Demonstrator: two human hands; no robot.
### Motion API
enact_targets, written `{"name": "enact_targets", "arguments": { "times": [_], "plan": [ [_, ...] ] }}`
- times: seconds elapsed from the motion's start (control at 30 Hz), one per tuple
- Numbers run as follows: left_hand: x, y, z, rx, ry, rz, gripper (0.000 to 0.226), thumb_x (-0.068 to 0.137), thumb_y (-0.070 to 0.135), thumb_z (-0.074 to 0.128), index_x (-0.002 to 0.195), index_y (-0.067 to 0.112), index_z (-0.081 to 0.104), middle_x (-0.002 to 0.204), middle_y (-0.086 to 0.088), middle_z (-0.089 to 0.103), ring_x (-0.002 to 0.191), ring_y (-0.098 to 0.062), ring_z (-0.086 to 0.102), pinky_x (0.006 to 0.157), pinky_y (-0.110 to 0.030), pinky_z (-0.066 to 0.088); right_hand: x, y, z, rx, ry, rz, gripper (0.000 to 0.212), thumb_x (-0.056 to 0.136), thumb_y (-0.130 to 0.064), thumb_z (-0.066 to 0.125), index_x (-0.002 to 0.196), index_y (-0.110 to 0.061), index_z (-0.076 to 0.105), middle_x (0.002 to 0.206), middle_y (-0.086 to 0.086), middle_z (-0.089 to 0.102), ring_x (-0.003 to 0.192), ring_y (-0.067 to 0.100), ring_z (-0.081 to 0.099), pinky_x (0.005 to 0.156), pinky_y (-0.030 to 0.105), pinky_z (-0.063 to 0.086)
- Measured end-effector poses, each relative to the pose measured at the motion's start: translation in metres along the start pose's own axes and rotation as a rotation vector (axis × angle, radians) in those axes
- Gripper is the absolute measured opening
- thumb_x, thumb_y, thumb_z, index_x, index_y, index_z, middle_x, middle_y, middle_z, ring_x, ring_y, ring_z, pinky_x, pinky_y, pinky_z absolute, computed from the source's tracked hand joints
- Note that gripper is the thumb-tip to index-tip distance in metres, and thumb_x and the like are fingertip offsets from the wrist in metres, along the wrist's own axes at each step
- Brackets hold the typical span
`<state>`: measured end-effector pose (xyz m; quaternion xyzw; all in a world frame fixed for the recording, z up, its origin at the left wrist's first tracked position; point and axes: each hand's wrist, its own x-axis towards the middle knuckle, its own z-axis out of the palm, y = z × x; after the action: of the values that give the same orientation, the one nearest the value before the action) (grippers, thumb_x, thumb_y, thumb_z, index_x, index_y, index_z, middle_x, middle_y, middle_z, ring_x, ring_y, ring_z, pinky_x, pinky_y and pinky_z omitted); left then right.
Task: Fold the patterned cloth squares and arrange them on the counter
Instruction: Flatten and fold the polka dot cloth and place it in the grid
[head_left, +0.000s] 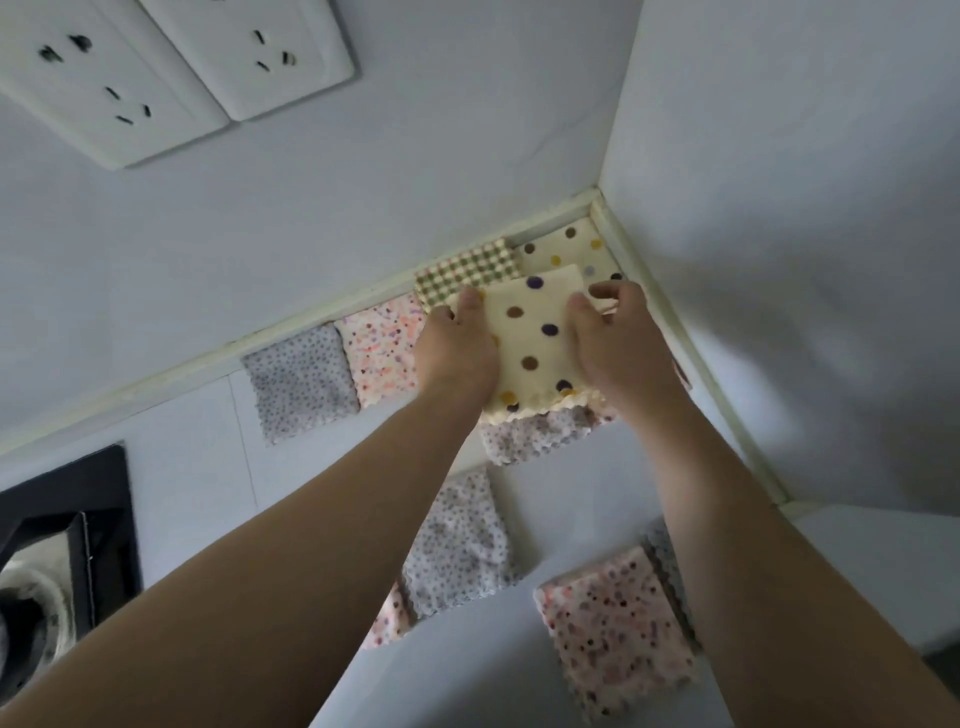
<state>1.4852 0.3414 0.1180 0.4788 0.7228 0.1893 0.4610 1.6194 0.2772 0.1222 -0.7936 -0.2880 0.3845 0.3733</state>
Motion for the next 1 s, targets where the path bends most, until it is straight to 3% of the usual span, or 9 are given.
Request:
{"name": "enact_targets", "arguments": {
  "times": [0.1,0.17,0.23,0.3,0.37,0.5,0.63,0.8,1.0],
  "plan": [
    [0.018,0.021,0.014,-0.002,0.0,0.004,0.047,0.104,0.059,0.034,0.111,0.017,0.053,0.088,0.004,0.055,0.075,-0.012,0.054,0.059,-0.029,0.041,0.003,0.0,-0.016,0.051,-0.022,0.0,0.043,0.095,-0.022,0.057,0.134,-0.028,0.04,0.096,-0.009,0.06,0.07,0.01,0.06,0.055,0.024,0.048],
    [0.032,0.035,0.02,0.015,-0.054,0.015,0.048,0.102,0.059,0.039,0.109,0.015,0.058,0.092,0.001,0.061,0.081,-0.017,0.06,0.069,-0.034,0.05,0.015,0.002,-0.02,0.006,0.059,-0.082,0.046,0.092,-0.015,0.057,0.134,-0.026,0.041,0.113,-0.006,0.06,0.087,0.012,0.064,0.063,0.024,0.049],
    [0.044,0.049,0.024,0.023,-0.111,0.036,0.041,0.101,0.05,0.048,0.099,0.013,0.064,0.096,-0.006,0.068,0.088,-0.026,0.066,0.079,-0.044,0.06,0.032,0.004,-0.02,-0.081,0.176,-0.206,0.04,0.093,-0.009,0.055,0.131,-0.018,0.047,0.124,0.001,0.057,0.103,0.01,0.056,0.076,0.019,0.042],
    [0.054,0.06,0.029,-0.045,-0.161,0.033,0.024,0.098,0.032,0.056,0.097,0.011,0.067,0.104,-0.013,0.072,0.096,-0.032,0.071,0.083,-0.051,0.061,0.047,0.005,-0.015,-0.185,0.27,-0.336,0.033,0.095,-0.004,0.051,0.127,-0.01,0.053,0.126,0.008,0.057,0.102,-0.002,0.043,0.082,0.004,0.031],
    [0.065,0.07,0.032,-0.105,-0.21,-0.001,0.011,0.096,0.018,0.058,0.096,0.012,0.067,0.103,-0.013,0.073,0.095,-0.031,0.073,0.079,-0.049,0.063,0.058,0.008,-0.01,-0.281,0.33,-0.443,0.025,0.096,-0.001,0.049,0.119,-0.006,0.058,0.121,0.012,0.059,0.092,-0.003,0.038,0.075,-0.002,0.025],
    [0.084,0.076,0.038,-0.105,-0.244,-0.065,0.005,0.092,0.009,0.064,0.093,0.008,0.068,0.095,-0.013,0.075,0.081,-0.027,0.075,0.071,-0.046,0.064,0.076,0.013,-0.001,-0.442,0.391,-0.563,0.02,0.097,0.001,0.046,0.102,0.0,0.065,0.109,0.017,0.063,0.096,0.027,0.057,0.073,0.019,0.029],
    [0.095,0.069,0.043,-0.104,-0.243,-0.046,0.013,0.089,0.011,0.074,0.102,0.008,0.069,0.098,-0.012,0.075,0.081,-0.028,0.076,0.07,-0.045,0.064,0.084,0.016,0.003,-0.552,0.309,-0.467,0.027,0.1,0.0,0.046,0.118,0.0,0.066,0.133,0.018,0.059,0.123,0.036,0.055,0.096,0.038,0.046],
    [0.097,0.064,0.048,-0.027,-0.221,0.045,0.022,0.085,0.016,0.081,0.095,0.018,0.062,0.1,-0.007,0.072,0.082,-0.026,0.075,0.064,-0.04,0.064,0.087,0.019,0.003,-0.641,0.277,-0.43,0.039,0.085,0.012,0.053,0.121,0.0,0.064,0.136,0.018,0.057,0.123,0.04,0.055,0.102,0.043,0.046],
    [0.094,0.059,0.049,0.043,-0.151,0.106,0.045,0.078,0.023,0.088,0.107,0.012,0.055,0.102,-0.008,0.067,0.072,-0.025,0.074,0.057,-0.037,0.063,0.087,0.021,0.004,-0.689,0.291,-0.426,0.036,0.084,0.012,0.055,0.116,0.001,0.067,0.132,0.019,0.06,0.117,0.042,0.057,0.1,0.042,0.047]
  ]
}}
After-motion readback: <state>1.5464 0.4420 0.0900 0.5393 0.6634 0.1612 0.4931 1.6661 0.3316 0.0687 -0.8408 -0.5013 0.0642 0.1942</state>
